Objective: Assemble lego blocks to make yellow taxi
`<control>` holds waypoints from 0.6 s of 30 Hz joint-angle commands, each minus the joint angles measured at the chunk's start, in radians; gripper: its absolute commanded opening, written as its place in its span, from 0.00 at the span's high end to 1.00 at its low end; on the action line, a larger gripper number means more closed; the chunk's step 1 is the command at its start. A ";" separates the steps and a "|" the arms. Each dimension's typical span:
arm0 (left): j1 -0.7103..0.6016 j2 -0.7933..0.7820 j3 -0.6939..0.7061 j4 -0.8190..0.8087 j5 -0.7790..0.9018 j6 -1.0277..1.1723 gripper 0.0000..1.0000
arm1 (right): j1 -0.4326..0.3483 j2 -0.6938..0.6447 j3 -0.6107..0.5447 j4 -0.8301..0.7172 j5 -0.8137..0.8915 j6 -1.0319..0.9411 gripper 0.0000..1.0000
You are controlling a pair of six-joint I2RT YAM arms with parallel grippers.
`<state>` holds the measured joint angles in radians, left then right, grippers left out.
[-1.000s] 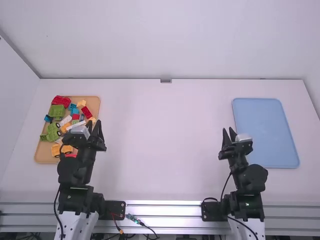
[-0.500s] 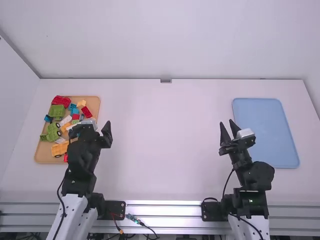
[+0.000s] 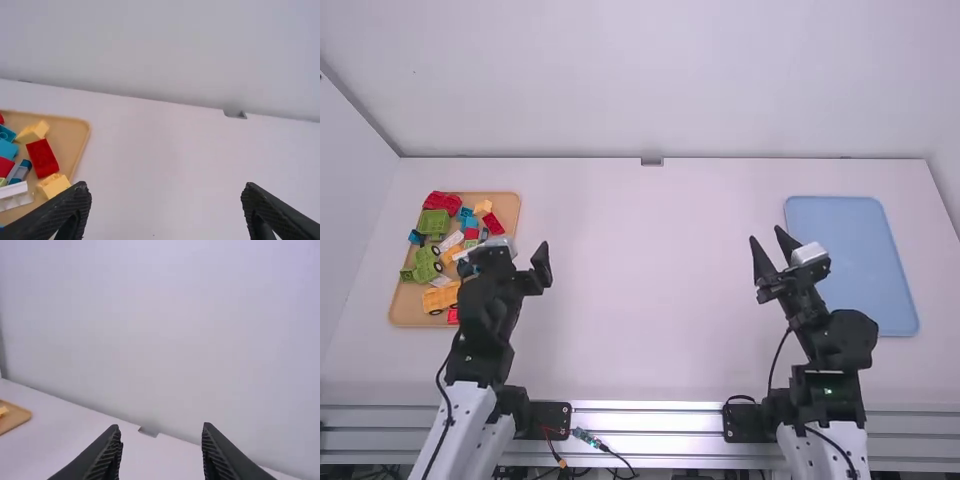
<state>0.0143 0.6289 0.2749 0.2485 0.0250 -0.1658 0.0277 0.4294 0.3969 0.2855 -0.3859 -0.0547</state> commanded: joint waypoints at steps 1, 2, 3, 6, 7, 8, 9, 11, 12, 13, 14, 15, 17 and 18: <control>0.006 0.027 0.013 0.020 0.011 -0.007 0.16 | 0.019 0.029 0.062 -0.004 0.003 0.002 0.55; 0.006 0.033 0.013 0.028 0.011 -0.014 0.15 | 0.024 0.037 0.069 -0.012 0.011 0.002 0.54; 0.006 0.047 0.013 0.043 0.011 -0.030 0.13 | 0.032 0.053 0.086 -0.028 0.027 0.002 0.52; 0.006 0.083 0.013 0.078 0.011 -0.047 0.09 | 0.063 0.098 0.131 -0.073 0.072 -0.021 0.48; 0.006 0.087 0.013 0.082 0.011 -0.046 0.09 | 0.064 0.103 0.135 -0.078 0.077 -0.026 0.47; 0.006 0.100 0.013 0.093 0.011 -0.047 0.08 | 0.076 0.122 0.155 -0.098 0.096 -0.046 0.45; 0.006 0.113 0.013 0.106 0.011 -0.047 0.06 | 0.083 0.143 0.176 -0.119 0.117 -0.064 0.43; 0.006 0.126 0.013 0.115 0.012 -0.047 0.01 | 0.087 0.165 0.198 -0.141 0.130 -0.076 0.41; 0.006 0.135 0.013 0.118 0.011 -0.048 0.01 | 0.084 0.188 0.221 -0.163 0.129 -0.077 0.39; 0.006 0.138 0.013 0.119 0.011 -0.047 0.01 | 0.082 0.200 0.233 -0.175 0.129 -0.074 0.38; 0.006 0.145 0.013 0.118 0.011 -0.048 0.01 | 0.082 0.224 0.257 -0.198 0.129 -0.073 0.35; 0.006 0.148 0.013 0.117 0.011 -0.048 0.01 | 0.082 0.242 0.275 -0.198 0.129 -0.074 0.33; 0.006 0.156 0.013 0.118 0.011 -0.048 0.01 | 0.082 0.274 0.307 -0.198 0.128 -0.073 0.30; 0.006 0.163 0.013 0.119 0.011 -0.047 0.01 | 0.082 0.293 0.326 -0.198 0.125 -0.074 0.28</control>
<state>0.0143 0.7856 0.2749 0.3649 0.0250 -0.2138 0.1112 0.7063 0.6662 0.0864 -0.2695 -0.1230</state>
